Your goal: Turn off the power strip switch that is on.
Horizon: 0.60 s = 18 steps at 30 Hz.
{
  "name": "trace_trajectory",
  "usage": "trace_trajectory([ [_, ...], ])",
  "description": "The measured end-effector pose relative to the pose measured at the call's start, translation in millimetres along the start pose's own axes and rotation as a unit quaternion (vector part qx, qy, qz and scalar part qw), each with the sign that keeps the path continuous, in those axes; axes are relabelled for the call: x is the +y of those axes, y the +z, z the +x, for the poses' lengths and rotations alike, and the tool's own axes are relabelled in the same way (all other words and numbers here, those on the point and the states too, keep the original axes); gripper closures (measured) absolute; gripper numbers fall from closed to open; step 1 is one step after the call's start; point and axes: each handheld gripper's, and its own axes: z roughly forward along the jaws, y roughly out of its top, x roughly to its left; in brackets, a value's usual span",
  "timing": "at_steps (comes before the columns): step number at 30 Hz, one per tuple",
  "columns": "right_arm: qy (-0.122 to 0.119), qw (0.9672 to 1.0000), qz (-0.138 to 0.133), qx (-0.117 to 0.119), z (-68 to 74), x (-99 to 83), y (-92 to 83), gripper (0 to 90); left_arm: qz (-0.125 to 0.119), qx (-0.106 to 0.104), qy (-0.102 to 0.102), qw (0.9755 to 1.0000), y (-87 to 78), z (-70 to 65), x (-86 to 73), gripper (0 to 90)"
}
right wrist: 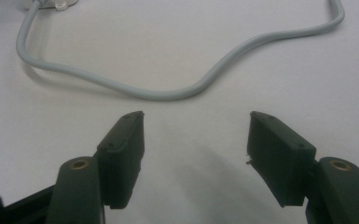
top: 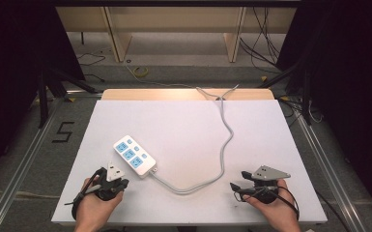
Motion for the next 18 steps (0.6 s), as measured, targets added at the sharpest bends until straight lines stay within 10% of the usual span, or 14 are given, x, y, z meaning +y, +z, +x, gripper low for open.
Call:
trace_trajectory([
  [18, -0.001, 1.0, -0.001, -0.001, 1.4, 0.7, 0.8, 37.6, 0.0, 0.0, -0.011, 0.9999, 1.1, 5.0, 9.5, 89.5],
])
